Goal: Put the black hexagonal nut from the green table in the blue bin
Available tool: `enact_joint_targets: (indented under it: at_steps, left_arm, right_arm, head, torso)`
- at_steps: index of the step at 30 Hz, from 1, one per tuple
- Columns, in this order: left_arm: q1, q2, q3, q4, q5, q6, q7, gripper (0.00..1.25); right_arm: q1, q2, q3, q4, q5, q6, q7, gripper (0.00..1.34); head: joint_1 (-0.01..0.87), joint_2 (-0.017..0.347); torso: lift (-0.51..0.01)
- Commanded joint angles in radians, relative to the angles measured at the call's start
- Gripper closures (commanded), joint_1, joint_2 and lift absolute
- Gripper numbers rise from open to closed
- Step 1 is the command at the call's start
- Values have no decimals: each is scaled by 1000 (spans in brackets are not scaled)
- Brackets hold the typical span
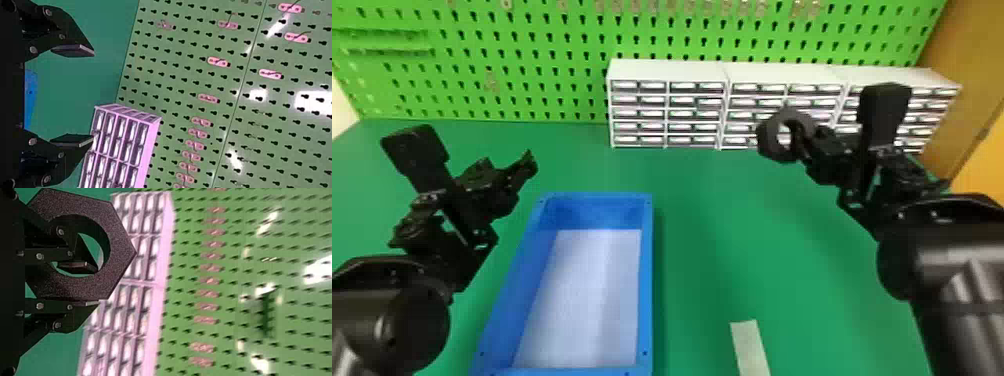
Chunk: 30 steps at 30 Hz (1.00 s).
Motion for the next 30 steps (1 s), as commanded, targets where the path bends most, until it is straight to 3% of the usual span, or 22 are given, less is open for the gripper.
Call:
enact_joint_targets:
  at_steps: [1, 15, 24, 30]
  left_arm:
    - [1, 0, 0, 0, -1, 0, 0, 476]
    - [2, 0, -2, 2, -3, 1, 0, 476]
    - [1, 0, -5, 3, -3, 1, 0, 476]
    - [-1, 1, -5, 3, -3, 1, 0, 476]
  right_arm:
    - [-15, -40, 77, 9, -75, -115, -27, 996]
    - [-130, -169, 358, 52, -282, -179, -45, 995]
    - [-210, -215, 560, 92, -419, -195, -45, 995]
    - [-241, -229, 654, 107, -483, -195, -44, 995]
  head:
    - [691, 9]
    - [691, 9]
    - [691, 9]
    - [691, 9]
  torso:
    - [-97]
    - [-97]
    - [-97]
    - [-97]
